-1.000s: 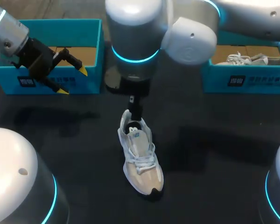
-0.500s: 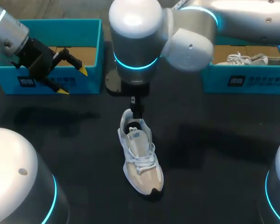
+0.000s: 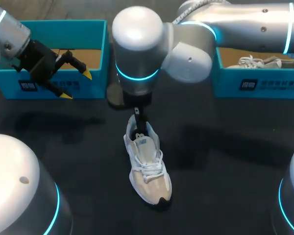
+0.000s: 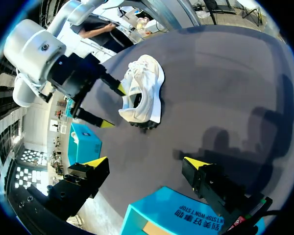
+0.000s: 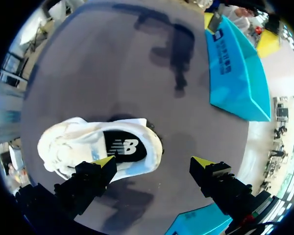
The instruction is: Take the shoe out of the shoebox, open the shoe tongue, remove and reinsert the insole, then place the shoe into the shoebox
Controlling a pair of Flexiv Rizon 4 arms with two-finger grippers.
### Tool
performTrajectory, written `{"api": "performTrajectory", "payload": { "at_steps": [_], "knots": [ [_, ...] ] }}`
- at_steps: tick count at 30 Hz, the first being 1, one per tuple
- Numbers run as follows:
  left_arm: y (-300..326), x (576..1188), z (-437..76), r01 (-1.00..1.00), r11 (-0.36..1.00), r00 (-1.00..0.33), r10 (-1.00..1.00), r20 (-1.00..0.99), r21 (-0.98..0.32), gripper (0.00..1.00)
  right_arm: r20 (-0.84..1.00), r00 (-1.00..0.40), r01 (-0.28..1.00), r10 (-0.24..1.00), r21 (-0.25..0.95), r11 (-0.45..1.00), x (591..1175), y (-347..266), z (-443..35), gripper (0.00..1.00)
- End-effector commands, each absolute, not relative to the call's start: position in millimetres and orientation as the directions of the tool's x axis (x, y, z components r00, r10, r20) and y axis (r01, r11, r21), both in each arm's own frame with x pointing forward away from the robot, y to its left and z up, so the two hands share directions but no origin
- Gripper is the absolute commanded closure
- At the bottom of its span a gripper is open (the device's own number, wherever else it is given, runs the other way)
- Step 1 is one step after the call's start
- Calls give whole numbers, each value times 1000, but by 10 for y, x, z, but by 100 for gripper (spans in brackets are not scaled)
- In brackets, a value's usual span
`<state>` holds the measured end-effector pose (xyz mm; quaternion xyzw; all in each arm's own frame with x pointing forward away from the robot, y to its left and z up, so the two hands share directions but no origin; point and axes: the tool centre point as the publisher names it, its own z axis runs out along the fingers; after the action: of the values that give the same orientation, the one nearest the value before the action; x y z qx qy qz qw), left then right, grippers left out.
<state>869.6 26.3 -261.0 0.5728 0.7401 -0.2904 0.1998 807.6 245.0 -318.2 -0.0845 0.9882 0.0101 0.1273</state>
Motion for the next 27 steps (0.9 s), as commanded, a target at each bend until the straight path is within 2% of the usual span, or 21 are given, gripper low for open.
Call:
{"api": "performTrajectory", "payload": {
  "at_steps": [1,10,27],
  "knots": [
    [261,8693,-2608,964,176,-264,734,-626,-200,0,-246,-952,-186,-183,-9,982,8134,2475,-3314,0],
    [261,8693,-2608,964,176,-264,734,-626,-200,0,-228,-943,-247,-240,2,969,8270,2553,-3509,0],
    [261,8693,-2608,964,176,-264,734,-626,-200,0,-156,-956,-249,-250,-26,968,8437,2587,-3916,0]
  ]
}}
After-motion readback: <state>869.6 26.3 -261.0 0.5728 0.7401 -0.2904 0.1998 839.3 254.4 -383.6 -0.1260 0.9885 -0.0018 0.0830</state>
